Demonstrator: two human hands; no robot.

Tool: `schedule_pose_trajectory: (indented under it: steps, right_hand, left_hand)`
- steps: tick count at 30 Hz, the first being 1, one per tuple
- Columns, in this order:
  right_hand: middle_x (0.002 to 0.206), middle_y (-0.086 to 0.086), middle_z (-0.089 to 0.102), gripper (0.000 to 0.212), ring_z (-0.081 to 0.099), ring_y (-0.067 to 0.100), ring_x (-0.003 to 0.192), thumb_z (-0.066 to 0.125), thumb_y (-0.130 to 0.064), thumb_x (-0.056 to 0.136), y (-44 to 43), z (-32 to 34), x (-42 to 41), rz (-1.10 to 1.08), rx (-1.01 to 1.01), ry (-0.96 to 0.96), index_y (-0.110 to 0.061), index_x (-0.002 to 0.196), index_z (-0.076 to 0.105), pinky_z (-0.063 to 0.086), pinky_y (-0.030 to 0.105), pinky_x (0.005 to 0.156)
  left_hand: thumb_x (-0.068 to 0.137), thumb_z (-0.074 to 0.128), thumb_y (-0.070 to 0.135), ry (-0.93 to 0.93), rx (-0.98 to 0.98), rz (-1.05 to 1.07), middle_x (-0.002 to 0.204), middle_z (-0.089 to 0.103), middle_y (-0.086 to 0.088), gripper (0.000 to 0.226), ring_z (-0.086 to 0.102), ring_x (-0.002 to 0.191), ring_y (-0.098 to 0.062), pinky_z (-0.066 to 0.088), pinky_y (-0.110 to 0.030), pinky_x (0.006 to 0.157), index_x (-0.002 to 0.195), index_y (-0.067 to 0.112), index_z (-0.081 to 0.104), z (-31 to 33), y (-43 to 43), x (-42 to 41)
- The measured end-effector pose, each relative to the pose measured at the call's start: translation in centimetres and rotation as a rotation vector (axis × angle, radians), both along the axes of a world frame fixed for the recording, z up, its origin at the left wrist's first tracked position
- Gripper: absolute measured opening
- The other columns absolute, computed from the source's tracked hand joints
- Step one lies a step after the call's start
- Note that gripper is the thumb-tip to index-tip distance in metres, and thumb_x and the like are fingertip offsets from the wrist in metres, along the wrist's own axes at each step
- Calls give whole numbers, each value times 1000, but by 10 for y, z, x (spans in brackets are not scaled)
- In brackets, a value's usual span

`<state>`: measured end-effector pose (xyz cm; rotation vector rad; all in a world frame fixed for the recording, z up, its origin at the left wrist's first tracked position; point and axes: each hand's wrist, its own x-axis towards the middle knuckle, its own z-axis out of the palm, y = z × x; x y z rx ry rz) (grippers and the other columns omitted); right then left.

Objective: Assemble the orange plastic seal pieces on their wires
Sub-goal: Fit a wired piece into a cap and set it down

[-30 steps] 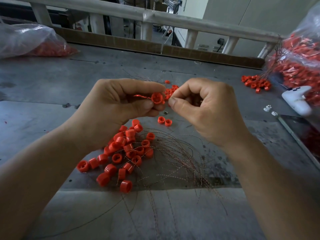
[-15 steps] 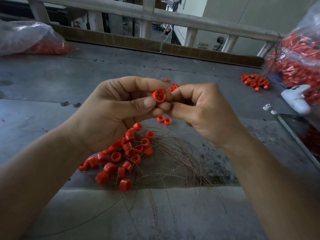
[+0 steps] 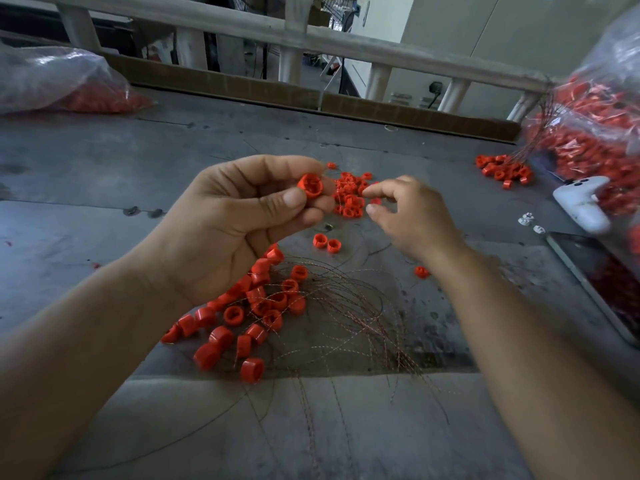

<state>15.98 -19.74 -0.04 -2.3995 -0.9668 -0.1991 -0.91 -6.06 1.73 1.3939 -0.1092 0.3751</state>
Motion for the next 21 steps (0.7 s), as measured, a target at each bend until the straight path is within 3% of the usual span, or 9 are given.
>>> schedule_pose_trajectory:
  steps: [3,9,16,19,21]
  right_hand:
    - [108,7,58,23,48,22,107,60,-19,86,9,-8,3,29,-70,-68,-16,107,67,29,20,81]
    - [94,3,57,14,50,20,99,64,-21,84,20,-22,3,15,-62,-90,-12,93,68,32,22,74]
    - [86,-2,45,6,42,12,82,60,-13,85,21,-28,3,69,-48,-102,-8,83,61,30,21,68]
    - [76,-4,54,8,47,8,69,58,-13,87,17,-15,1,54,98,-28,-13,79,58,30,12,55]
    - [69,-9,57,16,53,2,62,59,-10,87,10,-2,-2,90,306,154,-18,74,54,35,4,56]
  left_hand:
    - [55,66,27,3,14,-7,78,72,6,23,67,73,-4,53,-16,64,77,30,74,1,-1,-1]
    - [53,76,36,-22,18,-36,82,72,6,30,68,78,-5,53,-16,67,82,29,74,-4,2,2]
    - [63,74,32,37,39,-34,93,72,2,30,67,88,-11,54,-21,74,92,27,72,-11,8,7]
    - [65,73,29,56,24,-31,93,72,1,28,67,88,-12,54,-22,75,93,25,72,-10,9,7]
    - [63,70,24,56,-10,-25,89,72,1,26,68,86,-11,54,-20,73,89,24,74,-9,8,8]
